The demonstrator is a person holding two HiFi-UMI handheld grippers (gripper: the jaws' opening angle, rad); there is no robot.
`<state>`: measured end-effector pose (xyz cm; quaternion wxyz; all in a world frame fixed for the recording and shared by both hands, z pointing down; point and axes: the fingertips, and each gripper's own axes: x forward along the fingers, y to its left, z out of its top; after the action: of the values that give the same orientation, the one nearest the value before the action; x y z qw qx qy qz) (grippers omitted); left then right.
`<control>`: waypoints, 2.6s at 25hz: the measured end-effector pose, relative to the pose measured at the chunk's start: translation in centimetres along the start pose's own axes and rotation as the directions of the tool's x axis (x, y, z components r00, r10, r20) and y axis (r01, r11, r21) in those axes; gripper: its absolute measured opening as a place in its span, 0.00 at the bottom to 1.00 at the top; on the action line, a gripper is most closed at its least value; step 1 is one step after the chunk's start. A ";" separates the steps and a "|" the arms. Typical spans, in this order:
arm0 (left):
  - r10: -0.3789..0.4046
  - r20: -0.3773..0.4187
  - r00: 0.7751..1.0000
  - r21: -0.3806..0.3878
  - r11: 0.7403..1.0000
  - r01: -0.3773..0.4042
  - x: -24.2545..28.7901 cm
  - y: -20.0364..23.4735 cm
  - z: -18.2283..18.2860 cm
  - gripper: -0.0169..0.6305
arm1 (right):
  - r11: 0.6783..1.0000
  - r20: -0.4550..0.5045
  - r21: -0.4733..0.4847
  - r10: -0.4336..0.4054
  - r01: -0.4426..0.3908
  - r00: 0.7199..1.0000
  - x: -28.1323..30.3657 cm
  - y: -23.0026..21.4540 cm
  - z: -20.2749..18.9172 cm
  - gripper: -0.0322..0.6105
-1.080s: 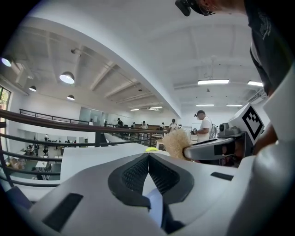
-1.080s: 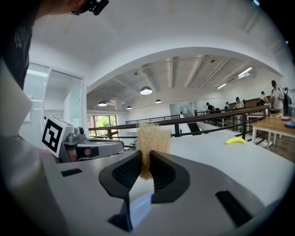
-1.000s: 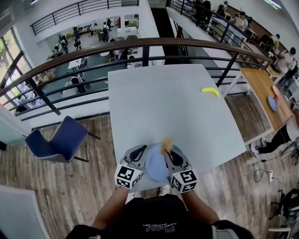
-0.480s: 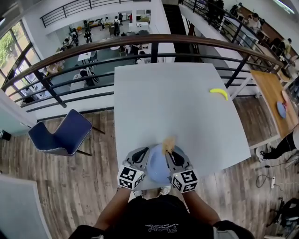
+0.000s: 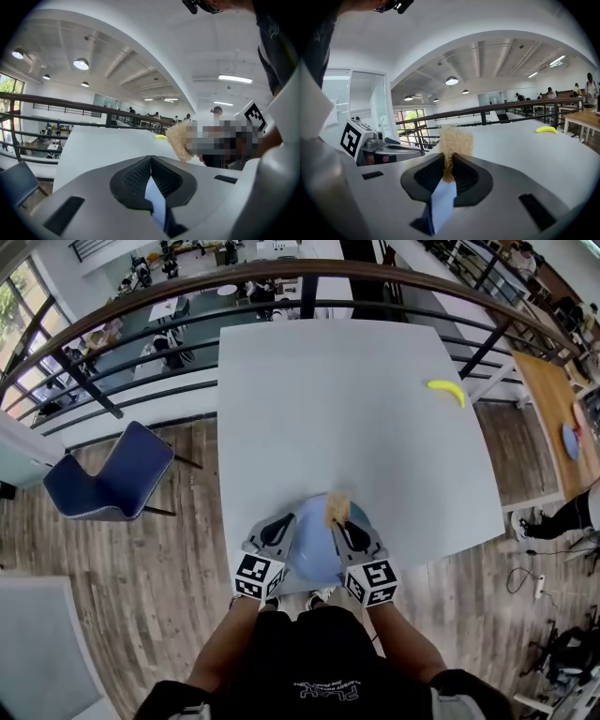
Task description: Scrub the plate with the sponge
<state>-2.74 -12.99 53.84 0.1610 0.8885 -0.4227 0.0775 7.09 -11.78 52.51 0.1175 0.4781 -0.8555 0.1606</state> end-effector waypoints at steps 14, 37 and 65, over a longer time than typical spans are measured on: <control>0.039 -0.082 0.996 -0.055 0.998 -0.044 0.3 1.6 -5.3 0.05 | 0.998 -0.203 -0.012 0.060 -0.064 0.977 2.9 1.1 -7.4 0.14; 0.064 -0.117 0.991 -0.109 0.991 -0.077 0.2 2.6 -6.7 0.05 | 0.988 -0.381 -0.023 0.131 -0.151 0.915 6.4 2.5 -11.6 0.14; 0.041 -0.138 0.990 -0.071 0.996 -0.052 0.6 2.6 -6.6 0.05 | 0.997 -0.444 -0.068 -0.056 0.028 0.894 6.2 -4.2 -12.5 0.14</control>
<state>-4.41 -12.67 60.74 0.2206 0.8644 -0.4339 0.1260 8.12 -13.86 66.85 0.3281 0.4431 -0.7997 0.2376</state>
